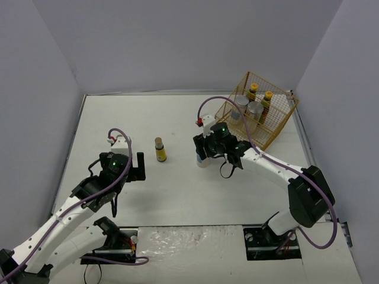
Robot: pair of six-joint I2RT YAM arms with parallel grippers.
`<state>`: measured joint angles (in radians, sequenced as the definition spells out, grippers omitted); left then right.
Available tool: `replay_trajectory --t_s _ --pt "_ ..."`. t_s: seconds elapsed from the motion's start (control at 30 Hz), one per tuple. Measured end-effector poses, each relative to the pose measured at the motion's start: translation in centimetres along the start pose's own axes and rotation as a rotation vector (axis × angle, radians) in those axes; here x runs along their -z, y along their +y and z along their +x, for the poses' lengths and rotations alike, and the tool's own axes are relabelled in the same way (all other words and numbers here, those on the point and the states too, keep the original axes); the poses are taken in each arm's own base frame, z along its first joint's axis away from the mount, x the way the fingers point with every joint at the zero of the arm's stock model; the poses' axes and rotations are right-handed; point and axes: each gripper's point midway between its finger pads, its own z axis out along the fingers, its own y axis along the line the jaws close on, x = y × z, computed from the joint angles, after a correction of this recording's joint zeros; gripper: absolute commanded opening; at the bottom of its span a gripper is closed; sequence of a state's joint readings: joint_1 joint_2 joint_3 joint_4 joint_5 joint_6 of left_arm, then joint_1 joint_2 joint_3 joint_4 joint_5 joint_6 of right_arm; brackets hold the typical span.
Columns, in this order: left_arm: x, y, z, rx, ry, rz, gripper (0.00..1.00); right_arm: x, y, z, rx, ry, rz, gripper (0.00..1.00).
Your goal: Organize the condiment bottles
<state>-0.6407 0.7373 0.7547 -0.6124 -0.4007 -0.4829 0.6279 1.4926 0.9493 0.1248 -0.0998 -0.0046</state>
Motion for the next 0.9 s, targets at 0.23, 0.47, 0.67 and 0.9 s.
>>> replay_trajectory --t_s 0.23,0.47,0.67,0.9 --pt "-0.3 -0.1 -0.1 -0.012 0.0 0.0 0.97 3.2 -2.5 -2.1 -0.031 -0.058 0.071 0.0" --pt "-0.3 -0.1 -0.3 -0.016 -0.006 0.001 0.97 12.5 -12.4 -12.0 -0.145 -0.301 0.366 0.0" --pt "-0.3 -0.2 -0.4 -0.017 -0.012 0.003 0.97 19.9 -21.2 -14.8 -0.288 -0.442 0.63 0.0" --pt "0.0 -0.1 -0.7 -0.009 -0.029 0.009 0.97 18.1 -26.6 -10.0 -0.411 -0.308 0.734 0.0"
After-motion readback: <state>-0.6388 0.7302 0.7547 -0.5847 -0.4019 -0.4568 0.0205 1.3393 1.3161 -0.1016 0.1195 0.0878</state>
